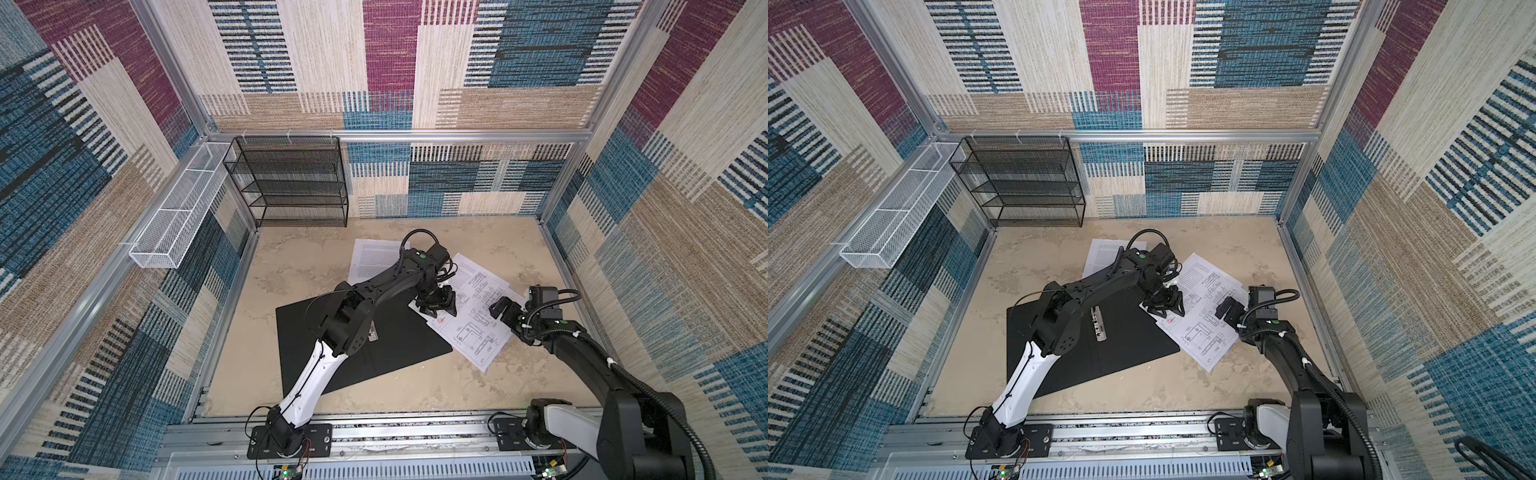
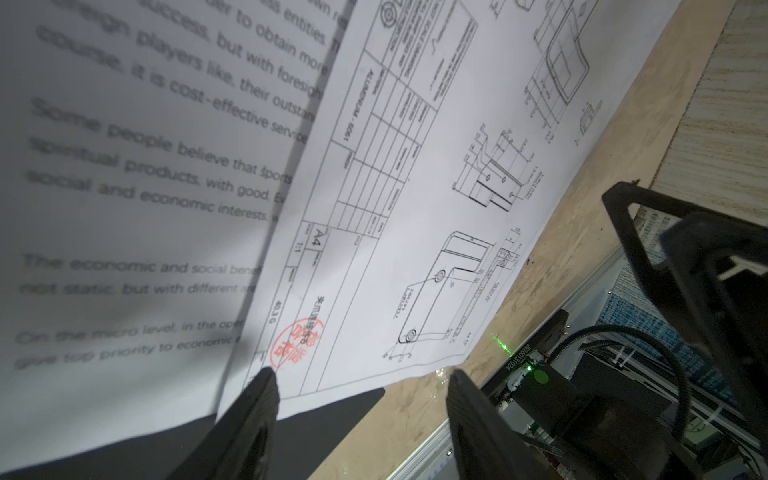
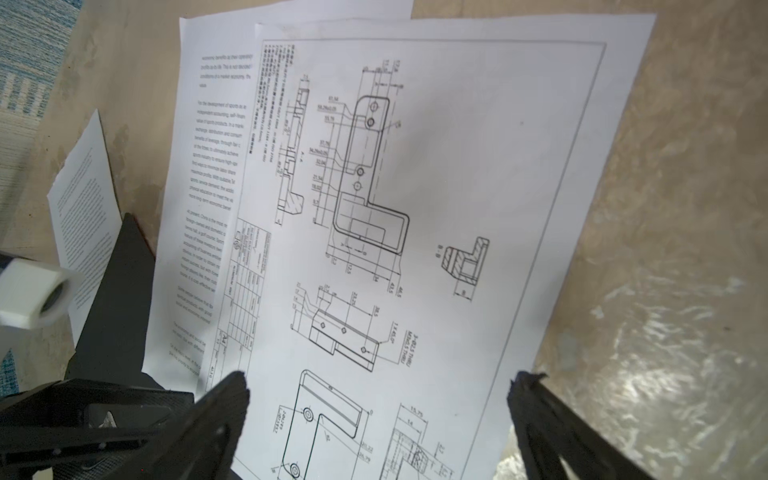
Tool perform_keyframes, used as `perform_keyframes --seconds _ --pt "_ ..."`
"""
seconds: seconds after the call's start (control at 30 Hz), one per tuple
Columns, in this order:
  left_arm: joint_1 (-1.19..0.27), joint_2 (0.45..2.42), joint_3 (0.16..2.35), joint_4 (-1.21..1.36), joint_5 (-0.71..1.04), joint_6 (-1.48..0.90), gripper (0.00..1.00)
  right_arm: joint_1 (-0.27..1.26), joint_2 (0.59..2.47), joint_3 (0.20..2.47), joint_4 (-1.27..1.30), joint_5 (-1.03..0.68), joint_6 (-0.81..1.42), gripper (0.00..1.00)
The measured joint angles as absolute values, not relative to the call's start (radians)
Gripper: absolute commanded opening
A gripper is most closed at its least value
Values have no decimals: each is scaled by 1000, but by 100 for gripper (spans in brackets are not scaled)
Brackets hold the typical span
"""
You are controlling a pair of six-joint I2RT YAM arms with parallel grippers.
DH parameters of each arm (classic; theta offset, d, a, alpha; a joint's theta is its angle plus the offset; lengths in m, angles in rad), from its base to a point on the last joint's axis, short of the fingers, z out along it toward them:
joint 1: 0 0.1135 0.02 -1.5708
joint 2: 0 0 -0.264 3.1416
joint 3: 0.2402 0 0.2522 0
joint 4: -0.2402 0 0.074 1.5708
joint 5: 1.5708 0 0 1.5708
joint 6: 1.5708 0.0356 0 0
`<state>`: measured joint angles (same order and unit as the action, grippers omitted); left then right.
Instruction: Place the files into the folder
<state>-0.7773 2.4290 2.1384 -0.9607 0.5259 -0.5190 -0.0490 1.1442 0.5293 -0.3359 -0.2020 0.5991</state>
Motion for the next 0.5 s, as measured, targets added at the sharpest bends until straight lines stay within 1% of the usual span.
perform_keyframes --seconds 0.27,0.5 --pt "-794 2452 2134 -964 526 -517 63 -85 1188 490 -315 -200 601 100" --pt "-807 2448 2096 -946 553 -520 62 -88 1220 475 -204 -244 604 99"
